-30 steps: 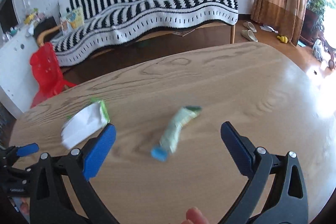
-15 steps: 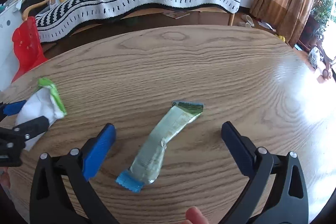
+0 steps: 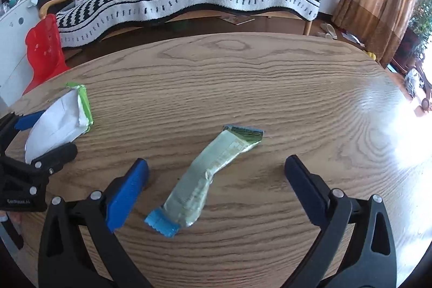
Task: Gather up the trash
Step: 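Grasp the green-white packet with the left tool while the right tool grasps the pale green snack bag, then carry the packet and snack bag to the black bin and open both tools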
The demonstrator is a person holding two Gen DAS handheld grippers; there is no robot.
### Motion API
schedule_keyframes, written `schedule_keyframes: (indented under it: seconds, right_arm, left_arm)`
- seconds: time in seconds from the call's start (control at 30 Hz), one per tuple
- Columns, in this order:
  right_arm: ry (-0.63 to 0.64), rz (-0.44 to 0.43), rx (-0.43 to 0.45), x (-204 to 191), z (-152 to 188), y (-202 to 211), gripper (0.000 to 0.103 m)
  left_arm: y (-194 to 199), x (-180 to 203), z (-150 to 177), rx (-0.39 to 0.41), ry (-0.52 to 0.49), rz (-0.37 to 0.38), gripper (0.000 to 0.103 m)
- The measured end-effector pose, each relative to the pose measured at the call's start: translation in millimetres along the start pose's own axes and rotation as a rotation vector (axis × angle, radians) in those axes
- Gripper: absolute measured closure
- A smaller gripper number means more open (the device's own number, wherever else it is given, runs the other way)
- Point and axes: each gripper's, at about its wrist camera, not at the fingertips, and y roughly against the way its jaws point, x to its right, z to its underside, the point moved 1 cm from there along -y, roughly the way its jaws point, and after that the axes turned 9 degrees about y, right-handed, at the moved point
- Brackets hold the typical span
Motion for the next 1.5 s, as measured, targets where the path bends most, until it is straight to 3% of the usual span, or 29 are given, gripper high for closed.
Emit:
schedule_keyframes:
  seconds: [0.2, 0.23, 0.27, 0.3, 0.33, 0.37, 0.4, 0.43, 0.5, 0.57, 0.67, 0.77, 0.87, 1.03, 1.2, 1.33, 1.5]
  right_arm:
    - [-0.002, -0.002, 0.001, 1.5, 3.7, 2.8, 0.005]
    - [-0.005, -0.004, 0.003, 2.5, 4.5, 3.6, 0.005]
    - [-0.006, -0.003, 0.005, 2.3, 5.1, 4.4, 0.006]
    - [0.001, 0.006, 0.020, 1.8, 7.4, 9.3, 0.018]
    - [0.011, 0.005, 0.037, 0.8, 8.9, 13.8, 0.041]
    - [0.026, -0.008, 0.048, -1.0, 10.9, 18.1, 0.052]
    - [0.030, -0.024, 0.049, -1.0, 11.3, 19.7, 0.077]
    - [0.023, -0.047, 0.048, -0.2, 12.8, 21.0, 0.090]
    - [-0.032, -0.116, 0.049, 7.6, 17.6, 24.3, 0.091]
    - [-0.101, -0.192, 0.038, 17.7, 22.5, 27.4, 0.092]
    - [-0.166, -0.259, 0.046, 25.8, 26.8, 41.0, 0.092]
    - [-0.183, -0.290, 0.094, 32.5, 30.6, 72.4, 0.092]
    - [-0.188, -0.318, 0.201, 45.6, 49.9, 126.3, 0.092]
    - [-0.227, -0.271, 0.260, 101.0, 132.2, 206.7, 0.092]
    - [-0.222, -0.165, 0.294, 157.2, 216.8, 289.5, 0.092]
    - [-0.265, -0.128, 0.261, 192.1, 278.0, 312.3, 0.092]
    - [-0.439, -0.151, 0.148, 235.7, 367.0, 296.9, 0.092]
  left_arm:
    - [0.4, -0.8, -0.2, 0.000, 0.009, -0.004, 0.006]
    - [2.1, 0.4, 1.2, 0.005, 0.016, -0.010, 0.008]
    - [4.1, 1.8, 1.5, 0.015, 0.015, -0.010, 0.018]
    - [8.0, 3.6, 2.9, 0.029, 0.006, -0.010, 0.035]
    - [10.6, 4.0, 3.6, 0.035, 0.006, -0.014, 0.043]
    - [13.4, 3.5, 4.5, 0.039, 0.020, -0.024, 0.054]
    - [15.2, 3.2, 6.2, 0.040, 0.029, -0.031, 0.059]
    - [17.7, 3.2, 8.3, 0.045, 0.037, -0.030, 0.062]
    - [27.4, 1.7, 13.1, 0.057, 0.071, -0.022, 0.067]
    - [38.2, -1.2, 17.1, 0.053, 0.129, 0.011, 0.068]
    - [65.2, 8.0, 24.0, 0.074, 0.146, 0.003, 0.068]
    - [92.2, 24.0, 30.7, 0.078, 0.147, 0.017, 0.068]
    - [121.2, 47.0, 37.3, 0.097, 0.123, 0.041, 0.068]
    - [173.5, 123.4, 58.3, 0.106, 0.024, 0.127, 0.067]
    - [206.2, 236.3, 107.6, 0.065, -0.090, 0.264, 0.067]
    - [211.8, 324.8, 153.0, -0.036, -0.152, 0.391, 0.067]
    - [183.4, 408.6, 226.0, -0.214, -0.223, 0.424, 0.067]
